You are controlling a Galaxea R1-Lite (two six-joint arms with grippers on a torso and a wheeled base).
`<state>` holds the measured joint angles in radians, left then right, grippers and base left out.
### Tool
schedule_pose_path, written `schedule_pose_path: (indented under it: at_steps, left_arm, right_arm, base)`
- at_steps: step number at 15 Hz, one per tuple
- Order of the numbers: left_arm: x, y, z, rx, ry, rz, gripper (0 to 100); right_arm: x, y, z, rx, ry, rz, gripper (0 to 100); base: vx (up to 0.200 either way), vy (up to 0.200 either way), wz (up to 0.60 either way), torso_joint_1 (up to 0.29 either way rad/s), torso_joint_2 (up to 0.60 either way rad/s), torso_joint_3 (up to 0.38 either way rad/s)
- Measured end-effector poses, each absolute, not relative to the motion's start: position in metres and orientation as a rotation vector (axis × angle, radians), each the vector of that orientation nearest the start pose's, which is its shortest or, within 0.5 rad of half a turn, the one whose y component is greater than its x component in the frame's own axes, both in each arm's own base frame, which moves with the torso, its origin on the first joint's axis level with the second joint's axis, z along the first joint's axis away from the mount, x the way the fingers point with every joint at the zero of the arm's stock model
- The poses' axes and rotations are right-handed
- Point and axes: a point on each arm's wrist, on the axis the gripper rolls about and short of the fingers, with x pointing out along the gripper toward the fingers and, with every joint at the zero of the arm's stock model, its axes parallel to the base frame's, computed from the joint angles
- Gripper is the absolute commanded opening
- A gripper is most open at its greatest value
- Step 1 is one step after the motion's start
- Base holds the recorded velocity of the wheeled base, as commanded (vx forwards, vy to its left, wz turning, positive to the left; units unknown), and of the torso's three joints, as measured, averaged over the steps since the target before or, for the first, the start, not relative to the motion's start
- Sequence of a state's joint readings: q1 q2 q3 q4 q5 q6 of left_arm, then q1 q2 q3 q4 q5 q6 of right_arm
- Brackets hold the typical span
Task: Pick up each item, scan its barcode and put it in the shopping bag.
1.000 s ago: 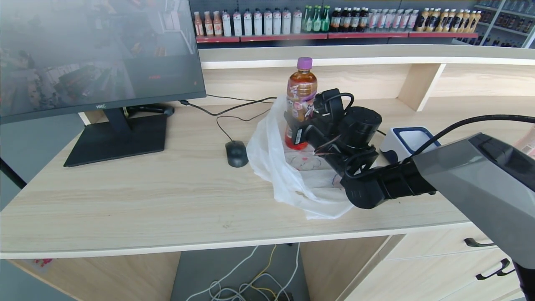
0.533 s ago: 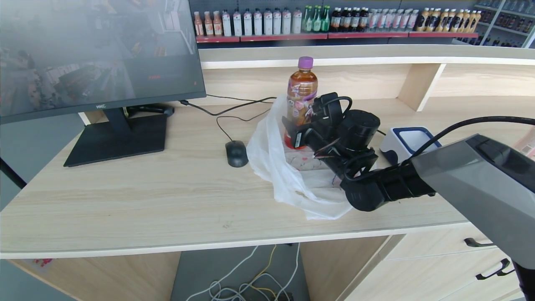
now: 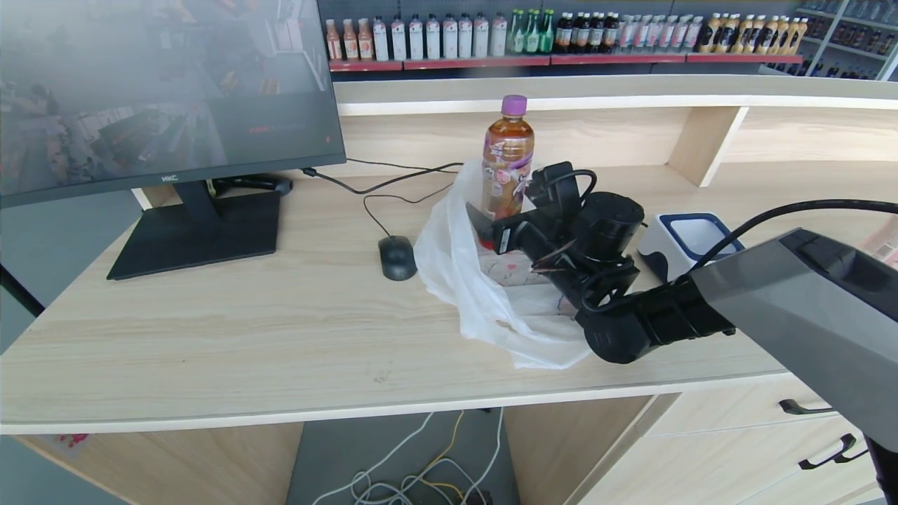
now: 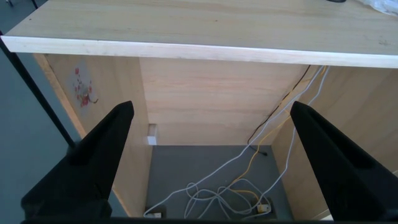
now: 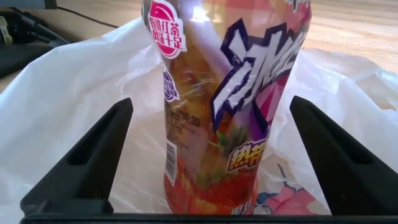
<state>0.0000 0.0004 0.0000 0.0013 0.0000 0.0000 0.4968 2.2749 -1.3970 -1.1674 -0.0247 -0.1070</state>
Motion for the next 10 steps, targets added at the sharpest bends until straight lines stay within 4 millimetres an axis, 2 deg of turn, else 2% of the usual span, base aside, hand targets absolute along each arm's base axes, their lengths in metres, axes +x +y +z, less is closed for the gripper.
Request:
schedule_pose_path:
  at_steps: [6, 10]
  left_arm:
    - [-0.023, 0.000, 0.075, 0.000, 0.002, 0.000, 100]
    - [-0.023, 0.000, 0.075, 0.000, 0.002, 0.000, 100]
  right_arm:
    - [0.403, 0.215, 0.181, -0.075, -0.333, 0.440, 100]
    - [0.384, 0.213, 0.188, -0.101, -0.322, 0.457, 100]
  base:
    - [0.000, 0.000, 0.00, 0.000, 0.00, 0.000]
    - [0.000, 0.000, 0.00, 0.000, 0.00, 0.000]
